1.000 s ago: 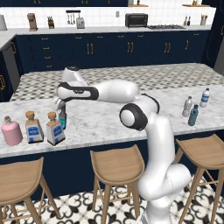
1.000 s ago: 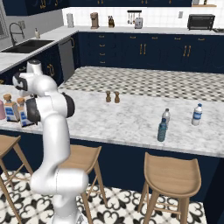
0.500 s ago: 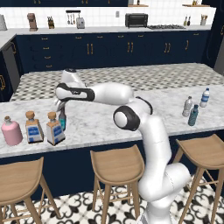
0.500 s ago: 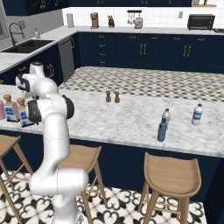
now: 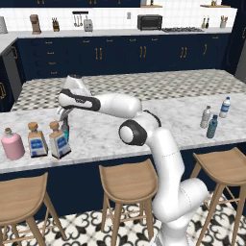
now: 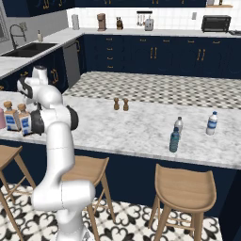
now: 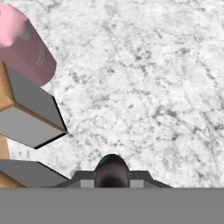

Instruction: Move the plastic bottles in the middle to the plastics group, and the glass bottles in the middle to the glass group.

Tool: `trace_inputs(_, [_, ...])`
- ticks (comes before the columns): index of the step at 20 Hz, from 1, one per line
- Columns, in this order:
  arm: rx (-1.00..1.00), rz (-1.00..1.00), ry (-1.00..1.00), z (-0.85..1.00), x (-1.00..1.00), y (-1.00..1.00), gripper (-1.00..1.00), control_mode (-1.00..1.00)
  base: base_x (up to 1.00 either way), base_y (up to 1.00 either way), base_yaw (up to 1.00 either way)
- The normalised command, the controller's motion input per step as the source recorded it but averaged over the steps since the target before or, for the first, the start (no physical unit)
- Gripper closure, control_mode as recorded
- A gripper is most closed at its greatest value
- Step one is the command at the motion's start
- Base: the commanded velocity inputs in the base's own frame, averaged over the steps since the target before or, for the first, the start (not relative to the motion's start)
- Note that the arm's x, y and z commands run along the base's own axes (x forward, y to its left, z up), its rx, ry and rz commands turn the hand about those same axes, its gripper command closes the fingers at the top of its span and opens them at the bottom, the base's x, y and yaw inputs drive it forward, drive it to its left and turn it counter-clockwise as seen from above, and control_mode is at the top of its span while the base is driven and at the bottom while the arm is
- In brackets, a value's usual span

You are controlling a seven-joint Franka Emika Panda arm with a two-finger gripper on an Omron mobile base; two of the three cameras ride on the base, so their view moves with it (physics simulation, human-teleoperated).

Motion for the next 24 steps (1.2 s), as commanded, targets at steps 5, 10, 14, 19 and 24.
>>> trace_inputs(5, [0.00, 0.00, 0.00, 0.00, 0.00, -0.07, 1.00, -1.00, 0.00, 0.00, 0.00])
trace_inputs(10, [0.00, 0.00, 0.00, -0.01, 0.00, -0.24, 1.00, -1.00, 0.00, 0.00, 0.00])
trace_inputs(14, [-0.01, 0.00, 0.00, 0.00, 0.00, -0.22, 1.00, -1.00, 0.00, 0.00, 0.00])
trace_inputs(19, [-0.02, 0.00, 0.00, 0.00, 0.00, -0.12, 1.00, -1.00, 0.00, 0.00, 0.00])
trace_inputs(24, [-0.06, 0.00, 0.00, -0.02, 0.00, 0.00, 1.00, -1.00, 0.00, 0.00, 0.00])
